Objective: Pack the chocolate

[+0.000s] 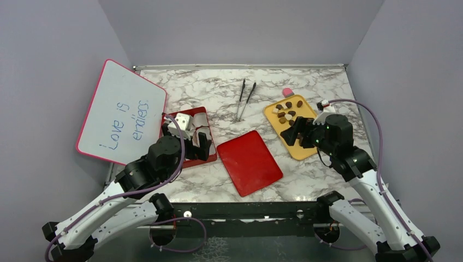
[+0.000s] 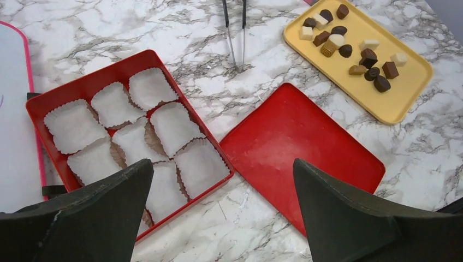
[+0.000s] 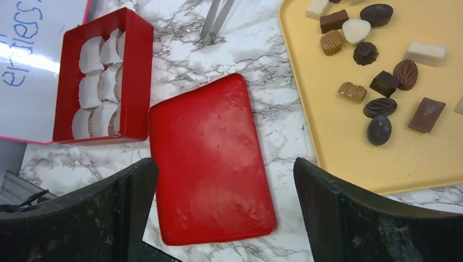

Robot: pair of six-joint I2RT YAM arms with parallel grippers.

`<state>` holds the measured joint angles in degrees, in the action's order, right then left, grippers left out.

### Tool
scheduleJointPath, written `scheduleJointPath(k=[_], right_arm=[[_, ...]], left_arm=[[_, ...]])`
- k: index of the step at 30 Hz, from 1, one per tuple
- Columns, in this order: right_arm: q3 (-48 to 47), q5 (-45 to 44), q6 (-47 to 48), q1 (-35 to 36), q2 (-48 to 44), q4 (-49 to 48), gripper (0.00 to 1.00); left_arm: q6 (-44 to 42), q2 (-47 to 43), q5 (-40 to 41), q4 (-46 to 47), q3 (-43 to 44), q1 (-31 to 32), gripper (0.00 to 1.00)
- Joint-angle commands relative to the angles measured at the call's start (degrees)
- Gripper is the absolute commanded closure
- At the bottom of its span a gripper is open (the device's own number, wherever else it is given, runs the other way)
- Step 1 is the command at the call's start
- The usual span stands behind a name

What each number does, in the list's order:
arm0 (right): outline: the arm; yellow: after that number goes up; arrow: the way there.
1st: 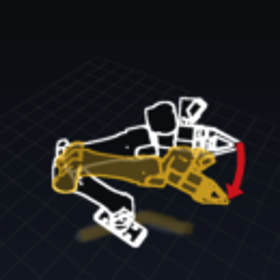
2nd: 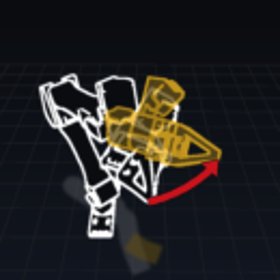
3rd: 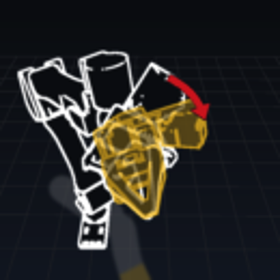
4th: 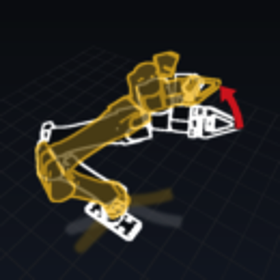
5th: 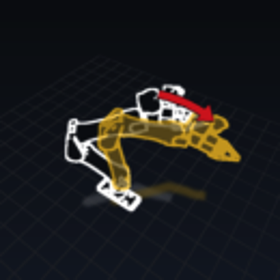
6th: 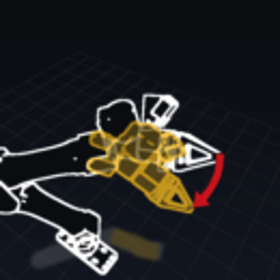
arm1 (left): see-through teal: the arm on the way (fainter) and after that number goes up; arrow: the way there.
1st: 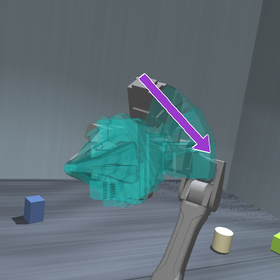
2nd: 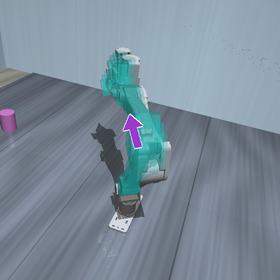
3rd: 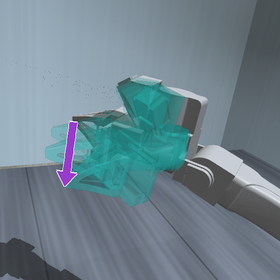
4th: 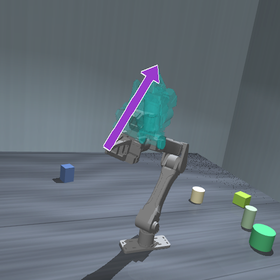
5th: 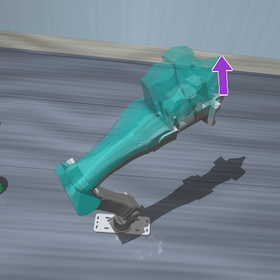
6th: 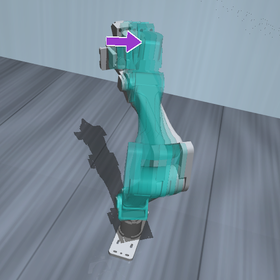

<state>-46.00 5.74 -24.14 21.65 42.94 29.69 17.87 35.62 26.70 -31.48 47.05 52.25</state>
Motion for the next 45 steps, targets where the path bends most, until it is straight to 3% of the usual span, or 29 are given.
scheduleJointPath(k=[1, 15, 21, 27, 34, 45], right_arm=[[0.0, -1.9, -0.1, 0.0, -1.3, 0.3, 0.0], [0.4, 2.3, -2.2, 0.0, -0.8, -1.9, 0.0], [2.5, 12.4, -7.0, 0.0, 3.2, -11.4, 0.01], [0.5, 9.6, -9.5, 0.8, 16.1, -17.9, 0.08], [-6.4, -3.4, -8.2, 6.1, 32.0, -22.2, 0.09], [-29.0, -18.0, -7.6, 13.5, 61.5, -20.6, 0.24]], left_arm=[[-0.6, -0.2, 1.3, 0.4, -0.3, 0.2, 0.01], [-1.0, -1.4, 1.7, 0.2, -1.3, 0.2, 0.01], [-1.2, -3.4, 2.4, 0.3, -2.3, 0.2, 0.01], [-1.1, -5.6, 3.0, 0.4, -3.7, 0.2, 0.01], [-1.3, -6.0, 1.9, 0.4, -3.8, 0.2, 0.01], [-1.2, -12.1, 3.8, 0.8, -4.4, 0.2, 0.01]])
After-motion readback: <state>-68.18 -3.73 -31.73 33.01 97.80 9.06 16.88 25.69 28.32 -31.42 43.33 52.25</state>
